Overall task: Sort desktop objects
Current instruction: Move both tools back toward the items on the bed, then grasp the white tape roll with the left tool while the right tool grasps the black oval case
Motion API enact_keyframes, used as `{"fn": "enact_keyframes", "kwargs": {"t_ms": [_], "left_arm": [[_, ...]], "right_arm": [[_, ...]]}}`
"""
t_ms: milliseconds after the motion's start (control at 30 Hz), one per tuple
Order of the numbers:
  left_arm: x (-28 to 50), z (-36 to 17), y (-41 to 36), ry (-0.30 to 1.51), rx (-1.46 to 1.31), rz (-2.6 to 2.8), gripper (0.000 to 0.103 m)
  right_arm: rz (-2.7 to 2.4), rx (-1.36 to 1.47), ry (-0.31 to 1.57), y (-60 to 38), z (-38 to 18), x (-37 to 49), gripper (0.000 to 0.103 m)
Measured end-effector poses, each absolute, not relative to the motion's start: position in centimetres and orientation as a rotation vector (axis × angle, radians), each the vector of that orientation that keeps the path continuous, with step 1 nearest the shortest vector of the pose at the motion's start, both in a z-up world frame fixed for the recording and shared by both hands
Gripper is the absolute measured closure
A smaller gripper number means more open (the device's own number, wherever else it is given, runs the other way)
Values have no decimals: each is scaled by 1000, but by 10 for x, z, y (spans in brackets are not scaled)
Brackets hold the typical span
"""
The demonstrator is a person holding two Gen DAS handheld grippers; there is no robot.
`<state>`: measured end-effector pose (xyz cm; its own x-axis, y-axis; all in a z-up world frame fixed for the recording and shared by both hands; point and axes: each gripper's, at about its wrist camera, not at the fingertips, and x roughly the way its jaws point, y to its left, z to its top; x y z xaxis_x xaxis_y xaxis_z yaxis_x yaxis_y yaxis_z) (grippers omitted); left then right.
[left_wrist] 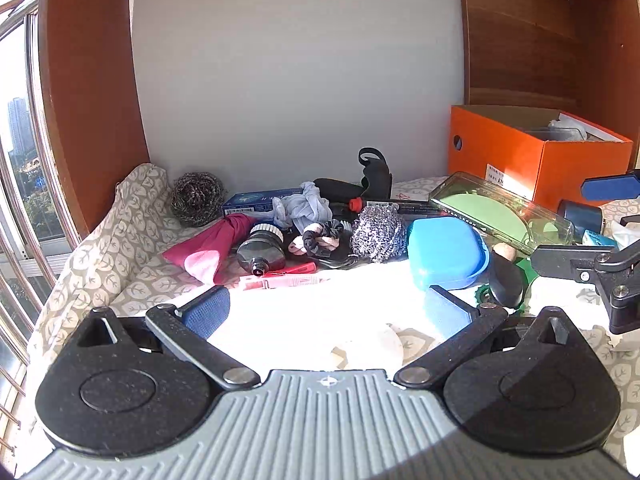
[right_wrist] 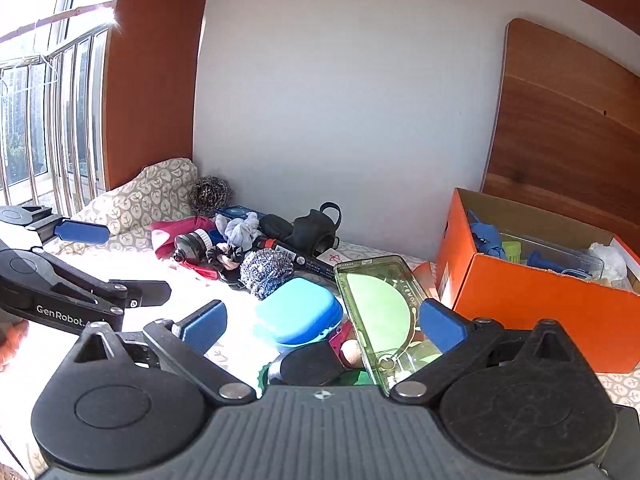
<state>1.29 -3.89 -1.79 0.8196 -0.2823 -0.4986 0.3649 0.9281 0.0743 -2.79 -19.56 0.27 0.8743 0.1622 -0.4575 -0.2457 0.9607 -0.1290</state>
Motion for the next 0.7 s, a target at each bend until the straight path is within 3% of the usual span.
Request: {"fn": "enact_keyframes", "kwargs": {"t_ms": [233, 300, 433, 700], "left_arm": [[16, -44, -39, 584, 154, -339, 0], [18, -47, -41, 591, 167, -340, 0], [23, -49, -43, 599, 171, -348, 0], [33, -55, -46, 657, 181, -369, 0]], "right_arm": [[377, -85, 513, -205, -15, -18, 0], [431, -50, 531, -211, -17, -12, 3], [483, -93, 581, -212, -24, 3, 24], [559, -122, 653, -224, -38, 26, 29]]}}
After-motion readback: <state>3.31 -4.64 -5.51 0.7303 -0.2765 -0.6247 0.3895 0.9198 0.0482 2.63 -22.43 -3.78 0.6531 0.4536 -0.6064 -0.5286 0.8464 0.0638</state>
